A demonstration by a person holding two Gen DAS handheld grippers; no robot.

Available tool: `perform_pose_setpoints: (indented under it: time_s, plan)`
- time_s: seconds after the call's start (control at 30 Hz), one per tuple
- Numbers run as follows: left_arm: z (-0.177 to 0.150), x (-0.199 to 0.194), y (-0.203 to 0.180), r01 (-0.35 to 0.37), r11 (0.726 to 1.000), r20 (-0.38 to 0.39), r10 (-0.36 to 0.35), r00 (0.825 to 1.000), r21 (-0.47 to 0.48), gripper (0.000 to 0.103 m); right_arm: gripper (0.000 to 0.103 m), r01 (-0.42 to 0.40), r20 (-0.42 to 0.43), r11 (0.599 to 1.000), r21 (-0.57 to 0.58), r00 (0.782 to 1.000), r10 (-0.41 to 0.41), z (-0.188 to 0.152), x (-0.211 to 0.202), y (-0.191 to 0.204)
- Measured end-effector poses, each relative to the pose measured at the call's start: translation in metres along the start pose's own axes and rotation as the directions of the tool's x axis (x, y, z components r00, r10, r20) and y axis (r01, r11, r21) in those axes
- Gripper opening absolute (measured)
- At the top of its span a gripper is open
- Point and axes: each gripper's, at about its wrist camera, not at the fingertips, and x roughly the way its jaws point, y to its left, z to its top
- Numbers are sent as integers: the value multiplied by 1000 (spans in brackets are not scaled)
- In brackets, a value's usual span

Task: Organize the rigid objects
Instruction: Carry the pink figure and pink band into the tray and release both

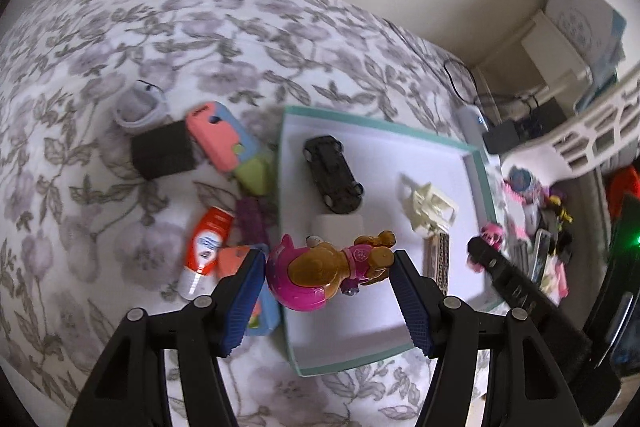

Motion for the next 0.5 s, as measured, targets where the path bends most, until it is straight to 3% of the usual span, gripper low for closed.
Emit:
perform_pose_setpoints:
  time_s: [0.5]
  plan:
    - [-24,39,-49,-72,987,-87,86,993,145,67,13,29,-85,988,151,996,-16,6,28,-54]
